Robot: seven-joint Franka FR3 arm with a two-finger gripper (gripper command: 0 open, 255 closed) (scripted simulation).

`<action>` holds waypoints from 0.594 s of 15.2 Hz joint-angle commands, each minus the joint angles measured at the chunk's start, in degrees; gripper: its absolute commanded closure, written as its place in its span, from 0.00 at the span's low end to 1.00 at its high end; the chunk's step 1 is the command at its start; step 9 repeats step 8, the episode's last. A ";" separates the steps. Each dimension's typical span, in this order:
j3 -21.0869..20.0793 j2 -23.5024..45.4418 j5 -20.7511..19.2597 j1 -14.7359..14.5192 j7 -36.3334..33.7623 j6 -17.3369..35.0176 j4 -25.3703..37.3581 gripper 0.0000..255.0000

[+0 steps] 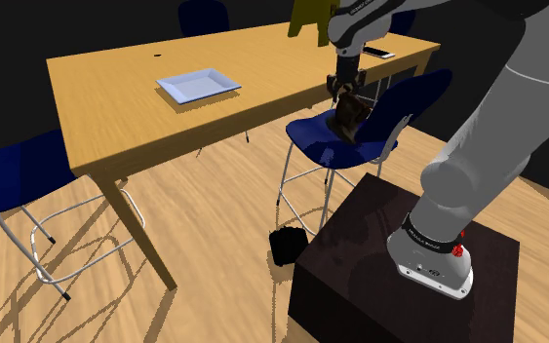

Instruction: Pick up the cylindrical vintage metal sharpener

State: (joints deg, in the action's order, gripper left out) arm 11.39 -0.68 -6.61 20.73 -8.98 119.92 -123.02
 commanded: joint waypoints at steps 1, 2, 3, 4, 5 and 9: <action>-0.01 -0.70 -0.05 -0.01 0.12 -1.68 1.04 1.00; -0.03 -0.99 -0.06 -0.03 0.15 -2.43 1.50 1.00; -0.05 -1.28 -0.08 -0.04 0.18 -3.18 1.98 1.00; -0.07 -1.55 -0.09 -0.05 0.22 -3.94 2.47 1.00; -0.09 -1.81 -0.10 -0.07 0.26 -4.69 2.97 1.00; -0.11 -2.09 -0.11 -0.09 0.30 -5.56 3.55 1.00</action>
